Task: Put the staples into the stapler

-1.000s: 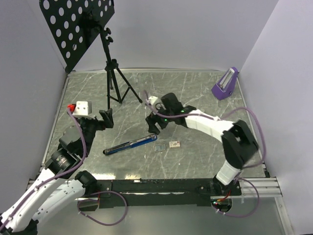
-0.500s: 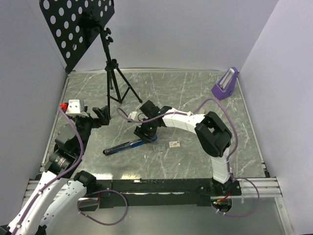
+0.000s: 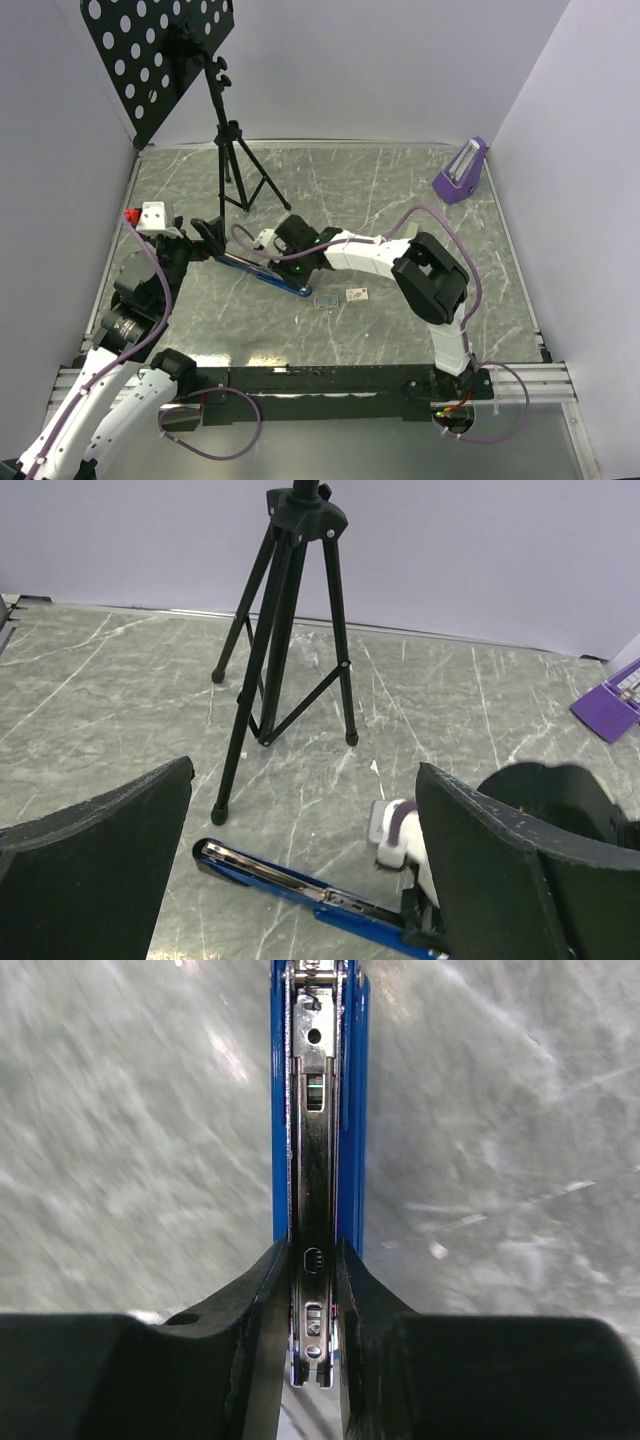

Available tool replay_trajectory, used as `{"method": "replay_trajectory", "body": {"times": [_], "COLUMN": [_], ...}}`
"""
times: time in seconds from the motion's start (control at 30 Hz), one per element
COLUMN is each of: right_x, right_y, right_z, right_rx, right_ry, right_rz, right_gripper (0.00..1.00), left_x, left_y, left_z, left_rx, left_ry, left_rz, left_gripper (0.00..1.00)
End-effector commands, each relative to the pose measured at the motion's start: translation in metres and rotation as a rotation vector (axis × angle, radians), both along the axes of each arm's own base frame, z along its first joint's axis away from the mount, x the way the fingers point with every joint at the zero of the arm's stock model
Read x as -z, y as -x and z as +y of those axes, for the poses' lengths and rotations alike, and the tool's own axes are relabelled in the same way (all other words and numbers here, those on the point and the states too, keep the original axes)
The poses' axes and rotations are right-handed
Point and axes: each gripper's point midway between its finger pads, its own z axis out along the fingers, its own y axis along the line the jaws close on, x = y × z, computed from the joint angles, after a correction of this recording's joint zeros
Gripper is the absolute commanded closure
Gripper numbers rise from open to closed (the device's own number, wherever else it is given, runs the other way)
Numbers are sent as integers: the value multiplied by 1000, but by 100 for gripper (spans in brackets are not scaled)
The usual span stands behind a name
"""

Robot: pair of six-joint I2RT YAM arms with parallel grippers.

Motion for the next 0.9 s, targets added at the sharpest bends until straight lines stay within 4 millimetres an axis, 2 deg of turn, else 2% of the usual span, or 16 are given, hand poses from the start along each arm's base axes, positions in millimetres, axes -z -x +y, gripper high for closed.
{"method": "replay_trajectory", "body": {"times": [0.0, 0.03, 0.1, 0.13, 0.17, 0.23, 0.33, 0.5, 0.6, 0.63, 0.7, 0.73, 0.8, 0.83, 0.87], "right_x": [-19, -18, -13, -12, -9, -3, 4, 9, 5, 3, -7, -13, -32, -39, -53], "right_y": [17, 25, 37, 51, 52, 72, 88, 103, 109, 110, 111, 112, 111, 110, 111], "right_z": [26, 31, 26, 29, 24, 17, 8, -7, -9, -10, -9, -8, -6, -7, -7], "right_rx": [134, 187, 255, 289, 332, 390, 433, 469, 480, 480, 490, 490, 492, 498, 496], "right_ry": [-37, -23, 19, 25, 50, 80, 109, 172, 169, 171, 149, 139, 101, 90, 61], "right_rz": [-33, -34, -18, 11, -5, 30, 39, 38, 38, 35, 30, 30, 28, 26, 20], "right_gripper": [89, 90, 91, 91, 91, 92, 91, 85, 72, 64, 58, 50, 42, 33, 30], "left_x": [-3, -2, 0, 2, 4, 5, 2, -3, -6, -5, -6, -8, -11, -13, -14], "left_y": [-3, -4, -5, -6, -7, -8, -8, -4, -2, -2, 0, 1, 3, 4, 4], "left_z": [-4, -5, -5, -5, -4, -5, -7, -5, -6, -6, -6, -5, -3, -2, 0], "left_rx": [13, 15, 12, 12, 6, 7, 18, 20, 28, 33, 35, 35, 29, 23, 19], "left_ry": [23, 20, 18, 15, 11, 10, 15, 33, 44, 47, 55, 59, 67, 72, 76], "left_rz": [-14, -8, 0, 10, 16, 24, 21, 2, -7, -5, -10, -17, -28, -33, -37], "left_gripper": [3, 3, 3, 3, 3, 3, 3, 3, 3, 3, 3, 3, 3, 3, 3]}}
